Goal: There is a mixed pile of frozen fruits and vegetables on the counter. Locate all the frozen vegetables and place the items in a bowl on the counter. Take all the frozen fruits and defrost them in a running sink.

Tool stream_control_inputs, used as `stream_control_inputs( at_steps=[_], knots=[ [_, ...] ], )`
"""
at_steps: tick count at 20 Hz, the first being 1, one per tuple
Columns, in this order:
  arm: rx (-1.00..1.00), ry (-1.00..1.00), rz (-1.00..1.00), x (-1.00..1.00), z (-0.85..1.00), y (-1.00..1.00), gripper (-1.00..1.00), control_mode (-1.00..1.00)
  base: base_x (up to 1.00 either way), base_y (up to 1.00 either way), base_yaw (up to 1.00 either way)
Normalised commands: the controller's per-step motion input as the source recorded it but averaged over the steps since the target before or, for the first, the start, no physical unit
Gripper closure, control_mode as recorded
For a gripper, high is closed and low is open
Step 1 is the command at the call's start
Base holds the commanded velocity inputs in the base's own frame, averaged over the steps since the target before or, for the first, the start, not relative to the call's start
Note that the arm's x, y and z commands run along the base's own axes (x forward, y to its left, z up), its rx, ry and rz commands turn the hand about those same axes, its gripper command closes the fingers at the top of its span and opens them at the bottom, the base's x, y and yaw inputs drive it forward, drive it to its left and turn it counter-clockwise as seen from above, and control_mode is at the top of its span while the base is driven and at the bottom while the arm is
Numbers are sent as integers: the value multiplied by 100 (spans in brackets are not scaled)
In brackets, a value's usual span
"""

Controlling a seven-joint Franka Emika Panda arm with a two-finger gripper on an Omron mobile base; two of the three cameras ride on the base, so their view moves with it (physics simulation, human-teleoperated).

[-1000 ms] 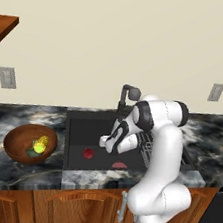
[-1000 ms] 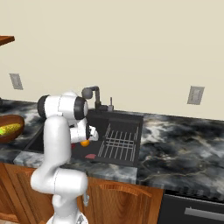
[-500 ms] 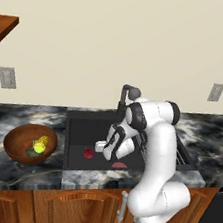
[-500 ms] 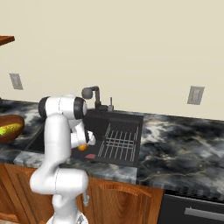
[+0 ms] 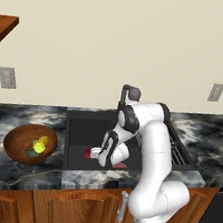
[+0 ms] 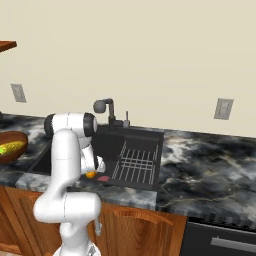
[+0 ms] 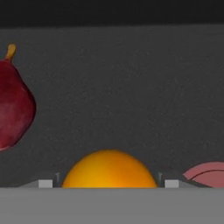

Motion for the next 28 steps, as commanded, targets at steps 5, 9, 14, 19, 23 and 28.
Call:
stream_control_inputs(
  at_steps=[5, 9, 14, 19, 23, 28],
  knots=[
    [0, 7, 0, 17, -16, 0, -100, -100, 0, 0, 0],
    [0, 10, 0, 11, 7, 1, -100, -100, 0, 0, 0],
    [4, 16, 0, -3, 89, 0, -100, -100, 0, 0, 0],
    [1, 8, 0, -19, 100, 0, -100, -100, 0, 0, 0],
    [0, 8, 0, -20, 100, 0, -100, -100, 0, 0, 0],
    [0, 11, 0, -15, 100, 0, -100, -100, 0, 0, 0]
  ],
)
